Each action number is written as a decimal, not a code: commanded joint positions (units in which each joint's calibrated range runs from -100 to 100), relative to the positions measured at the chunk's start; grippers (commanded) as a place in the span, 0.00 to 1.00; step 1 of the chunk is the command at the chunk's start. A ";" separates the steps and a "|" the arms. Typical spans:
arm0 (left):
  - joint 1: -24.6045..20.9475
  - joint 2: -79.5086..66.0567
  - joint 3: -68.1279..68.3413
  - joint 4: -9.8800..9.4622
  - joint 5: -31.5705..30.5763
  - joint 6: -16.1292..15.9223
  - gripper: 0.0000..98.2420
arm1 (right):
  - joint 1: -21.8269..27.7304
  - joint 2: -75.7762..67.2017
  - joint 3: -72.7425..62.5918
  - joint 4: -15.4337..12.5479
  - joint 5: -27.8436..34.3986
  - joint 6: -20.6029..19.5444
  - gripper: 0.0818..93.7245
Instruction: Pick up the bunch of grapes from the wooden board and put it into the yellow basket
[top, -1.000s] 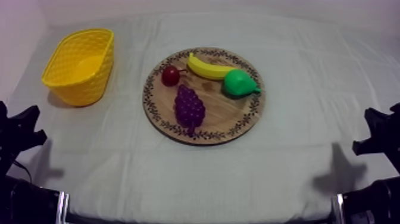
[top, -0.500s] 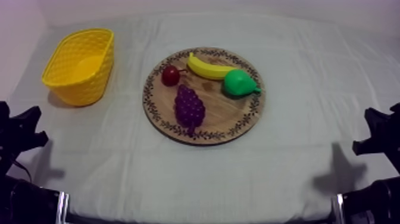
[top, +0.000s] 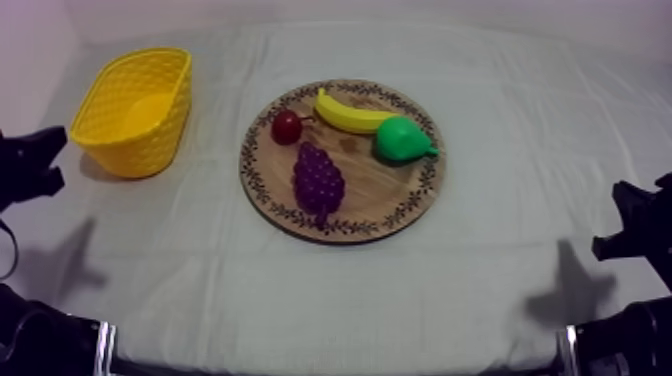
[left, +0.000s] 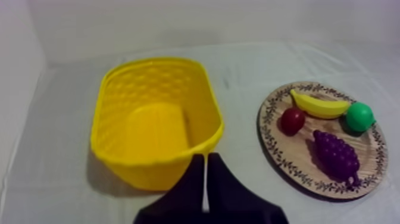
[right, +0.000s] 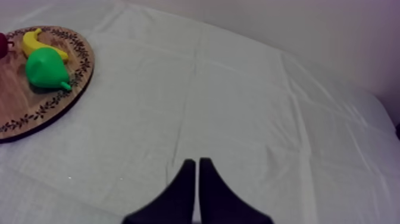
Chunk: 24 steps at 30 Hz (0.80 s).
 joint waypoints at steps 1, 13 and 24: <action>1.05 6.22 -7.58 0.02 0.83 -0.57 0.00 | 0.03 0.02 -0.01 0.00 -0.01 0.01 0.00; 9.67 27.73 -37.06 -0.28 14.52 -2.93 0.00 | 0.03 0.02 -0.01 0.00 -0.01 0.01 0.00; 17.98 43.39 -53.93 -0.29 21.60 -3.82 0.00 | 0.03 0.02 -0.01 0.00 -0.01 0.01 0.00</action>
